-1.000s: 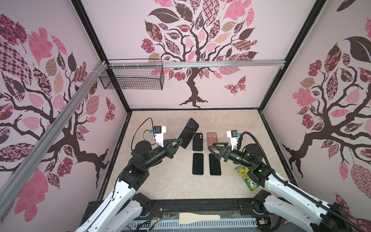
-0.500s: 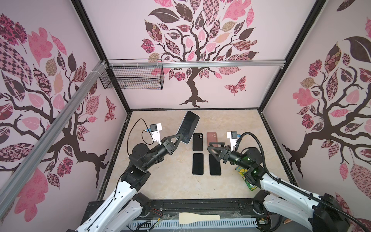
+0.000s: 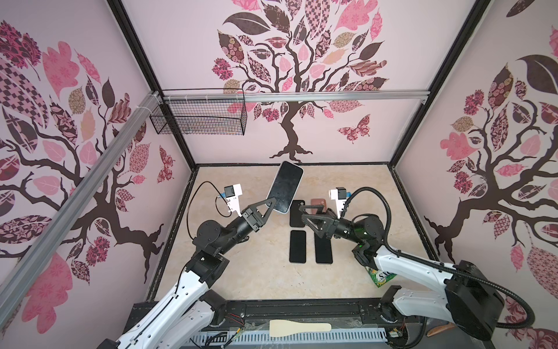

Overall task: Take the phone out of the phone case
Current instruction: 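Raise the phone upright with the left gripper while the right reaches toward it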

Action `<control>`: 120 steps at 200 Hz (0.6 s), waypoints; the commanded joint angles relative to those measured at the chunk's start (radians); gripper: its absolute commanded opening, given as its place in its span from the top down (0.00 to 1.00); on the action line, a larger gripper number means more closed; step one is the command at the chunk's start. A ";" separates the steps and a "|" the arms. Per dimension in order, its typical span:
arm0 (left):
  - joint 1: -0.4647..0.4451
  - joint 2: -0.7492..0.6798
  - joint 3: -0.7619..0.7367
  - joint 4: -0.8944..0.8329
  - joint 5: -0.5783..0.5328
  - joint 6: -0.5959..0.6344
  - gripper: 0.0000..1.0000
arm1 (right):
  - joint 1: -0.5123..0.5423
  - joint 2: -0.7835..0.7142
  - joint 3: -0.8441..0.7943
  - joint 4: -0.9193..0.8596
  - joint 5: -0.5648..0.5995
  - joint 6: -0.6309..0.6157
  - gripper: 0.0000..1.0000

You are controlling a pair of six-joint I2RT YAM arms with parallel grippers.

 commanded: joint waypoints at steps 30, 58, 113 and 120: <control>-0.007 -0.001 -0.012 0.139 0.044 -0.005 1.00 | 0.049 0.124 0.138 0.133 -0.025 0.105 0.26; -0.010 0.009 -0.007 0.147 0.060 -0.004 1.00 | 0.073 0.161 0.179 0.110 -0.017 0.106 0.30; -0.011 0.008 -0.014 0.149 0.061 -0.001 1.00 | 0.081 0.191 0.220 0.101 -0.014 0.119 0.53; -0.011 0.009 -0.012 0.150 0.062 -0.002 1.00 | 0.081 0.192 0.222 0.096 -0.015 0.117 0.55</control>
